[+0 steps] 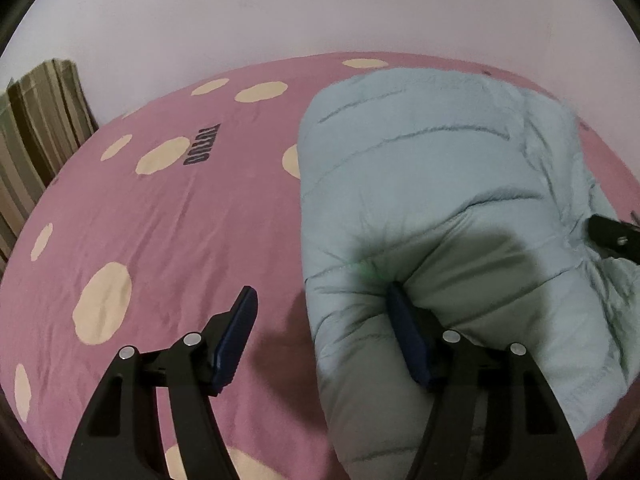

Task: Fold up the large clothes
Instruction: 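Grasp the jacket bundle with the right tool and fold it over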

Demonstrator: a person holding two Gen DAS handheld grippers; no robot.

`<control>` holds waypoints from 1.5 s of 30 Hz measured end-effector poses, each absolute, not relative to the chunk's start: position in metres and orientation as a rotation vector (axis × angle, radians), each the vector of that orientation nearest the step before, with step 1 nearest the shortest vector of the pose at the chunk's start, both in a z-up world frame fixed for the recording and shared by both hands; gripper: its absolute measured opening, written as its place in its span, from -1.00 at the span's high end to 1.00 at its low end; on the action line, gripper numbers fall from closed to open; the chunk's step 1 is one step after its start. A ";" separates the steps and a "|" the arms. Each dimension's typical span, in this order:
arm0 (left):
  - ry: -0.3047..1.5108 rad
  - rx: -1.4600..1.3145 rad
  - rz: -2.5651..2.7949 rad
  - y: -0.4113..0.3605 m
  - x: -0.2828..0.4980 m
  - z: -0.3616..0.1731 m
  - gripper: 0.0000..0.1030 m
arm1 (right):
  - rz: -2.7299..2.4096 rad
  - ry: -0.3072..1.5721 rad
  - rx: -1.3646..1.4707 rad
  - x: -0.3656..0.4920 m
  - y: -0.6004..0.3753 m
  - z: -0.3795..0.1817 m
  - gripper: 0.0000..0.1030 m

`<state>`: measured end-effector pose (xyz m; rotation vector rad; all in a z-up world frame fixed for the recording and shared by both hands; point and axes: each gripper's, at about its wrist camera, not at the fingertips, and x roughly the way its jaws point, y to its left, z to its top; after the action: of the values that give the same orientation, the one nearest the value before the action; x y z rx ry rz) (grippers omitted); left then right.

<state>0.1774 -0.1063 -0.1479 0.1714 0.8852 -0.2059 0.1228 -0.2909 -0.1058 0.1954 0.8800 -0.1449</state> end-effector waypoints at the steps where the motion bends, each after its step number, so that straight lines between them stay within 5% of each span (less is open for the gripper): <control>1: 0.877 0.155 -0.207 -0.105 0.174 -0.143 -0.27 | -0.145 0.854 0.181 0.115 -0.286 -0.095 0.66; 7: 0.818 0.093 -0.211 -0.093 0.163 -0.118 -0.27 | -0.039 0.822 0.133 0.098 -0.257 -0.075 0.66; 25: 0.940 0.130 -0.255 -0.114 0.184 -0.180 -0.31 | -0.078 1.023 0.154 0.114 -0.272 -0.171 0.72; 45: 0.884 0.140 -0.248 -0.107 0.169 -0.144 -0.29 | -0.116 0.918 0.147 0.087 -0.261 -0.133 0.61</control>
<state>0.1694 -0.1073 -0.1441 0.1396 0.8840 -0.2485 0.0868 -0.2610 -0.1327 0.1472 0.9175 -0.1162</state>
